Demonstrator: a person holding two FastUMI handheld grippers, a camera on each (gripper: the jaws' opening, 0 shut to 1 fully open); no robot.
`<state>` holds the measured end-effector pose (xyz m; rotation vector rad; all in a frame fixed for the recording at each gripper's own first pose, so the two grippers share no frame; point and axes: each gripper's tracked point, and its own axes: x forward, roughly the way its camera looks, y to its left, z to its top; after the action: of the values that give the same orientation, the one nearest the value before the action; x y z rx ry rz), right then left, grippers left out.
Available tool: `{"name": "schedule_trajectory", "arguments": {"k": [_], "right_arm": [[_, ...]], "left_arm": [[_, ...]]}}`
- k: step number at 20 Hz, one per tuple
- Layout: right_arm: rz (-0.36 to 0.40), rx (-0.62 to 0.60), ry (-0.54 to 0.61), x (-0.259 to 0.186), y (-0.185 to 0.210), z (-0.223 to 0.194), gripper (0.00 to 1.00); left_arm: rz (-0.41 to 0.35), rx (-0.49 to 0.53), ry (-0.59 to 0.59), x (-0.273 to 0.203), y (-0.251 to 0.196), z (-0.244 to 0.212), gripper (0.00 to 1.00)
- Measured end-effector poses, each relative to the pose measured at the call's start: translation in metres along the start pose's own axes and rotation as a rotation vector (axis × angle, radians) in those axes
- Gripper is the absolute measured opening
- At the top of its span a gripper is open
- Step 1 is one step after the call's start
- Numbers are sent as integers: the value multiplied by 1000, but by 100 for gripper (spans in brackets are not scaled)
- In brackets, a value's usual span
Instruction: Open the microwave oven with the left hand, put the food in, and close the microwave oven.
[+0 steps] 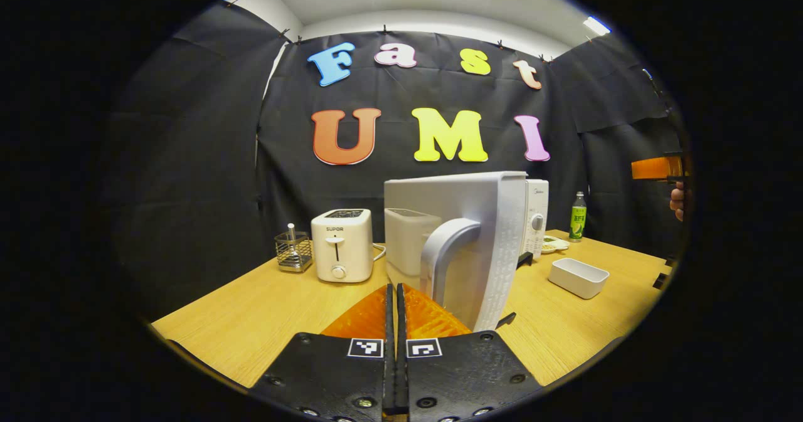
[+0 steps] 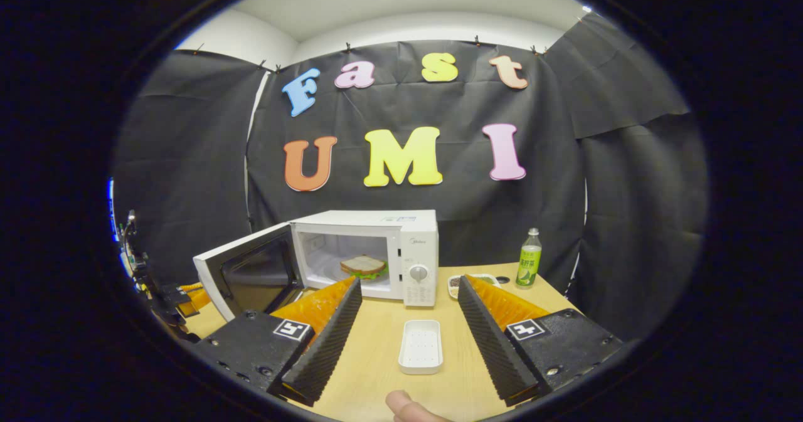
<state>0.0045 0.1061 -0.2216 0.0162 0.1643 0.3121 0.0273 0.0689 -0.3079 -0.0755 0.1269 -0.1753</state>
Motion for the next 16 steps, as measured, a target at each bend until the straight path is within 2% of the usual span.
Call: {"name": "schedule_trajectory", "arguments": {"k": [1,2,3,4,7,8,13,16], "right_arm": [[6,-3,9,-5,-2,-5,92],[5,-8,18,-10,-5,-7,91],[-3,-7,27,-12,-11,-8,92],[-10,-6,33,-16,-16,-8,99],[-29,-7,39,-24,-27,-6,99],[-33,-10,30,-27,-29,-2,92],[-37,-15,-11,-38,-36,12,92],[-38,-4,-25,-44,-40,17,92]], "left_arm": [[-11,1,3,0,-7,0,0],[-23,3,-3,1,-15,1,0],[-37,-1,-5,3,-22,3,0],[-53,-11,-4,6,-29,1,0],[-86,-44,-13,15,-48,1,0],[-92,-51,-15,20,-52,2,0],[-159,-95,-20,45,-79,11,0],[-202,-86,-18,63,-95,20,0]]}}
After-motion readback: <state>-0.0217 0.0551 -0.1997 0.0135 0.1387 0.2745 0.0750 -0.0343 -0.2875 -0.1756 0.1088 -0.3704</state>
